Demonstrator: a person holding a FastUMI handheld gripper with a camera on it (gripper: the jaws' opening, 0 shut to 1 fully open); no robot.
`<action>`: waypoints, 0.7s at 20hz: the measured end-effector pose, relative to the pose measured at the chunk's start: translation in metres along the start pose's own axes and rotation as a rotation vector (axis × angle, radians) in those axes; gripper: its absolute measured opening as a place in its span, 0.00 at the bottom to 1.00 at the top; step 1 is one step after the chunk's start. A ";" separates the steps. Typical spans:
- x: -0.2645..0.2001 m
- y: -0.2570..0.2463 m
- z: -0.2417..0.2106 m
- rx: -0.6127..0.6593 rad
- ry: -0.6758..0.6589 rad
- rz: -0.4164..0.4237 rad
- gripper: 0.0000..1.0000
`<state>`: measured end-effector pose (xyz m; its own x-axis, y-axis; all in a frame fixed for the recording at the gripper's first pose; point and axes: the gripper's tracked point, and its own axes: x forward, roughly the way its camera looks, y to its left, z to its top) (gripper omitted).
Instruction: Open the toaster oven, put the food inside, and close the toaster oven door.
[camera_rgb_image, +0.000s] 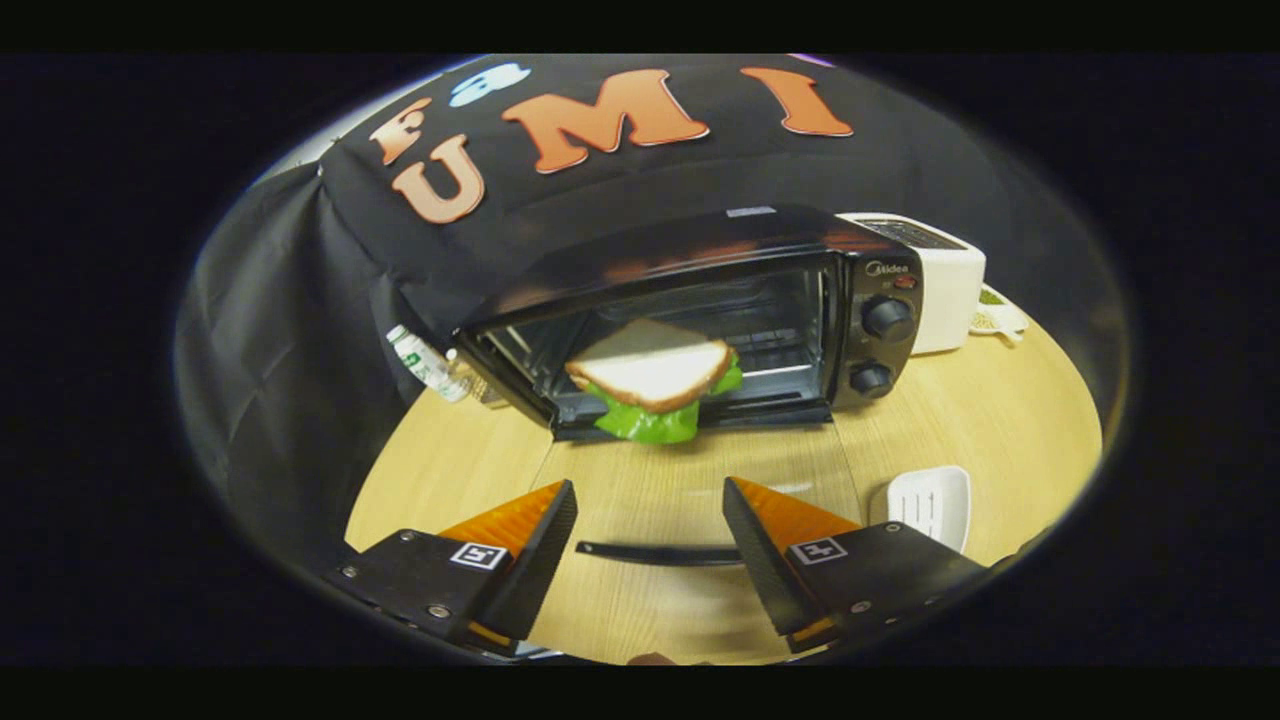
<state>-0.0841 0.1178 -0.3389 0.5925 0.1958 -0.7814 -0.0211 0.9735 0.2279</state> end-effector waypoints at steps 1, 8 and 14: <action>-0.003 -0.002 -0.008 -0.026 0.020 -0.007 0.89; -0.010 -0.002 -0.068 -0.106 0.172 -0.031 0.98; 0.005 -0.001 -0.102 -0.107 0.274 -0.039 1.00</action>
<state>-0.1628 0.1297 -0.4023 0.3556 0.1686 -0.9193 -0.0958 0.9850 0.1435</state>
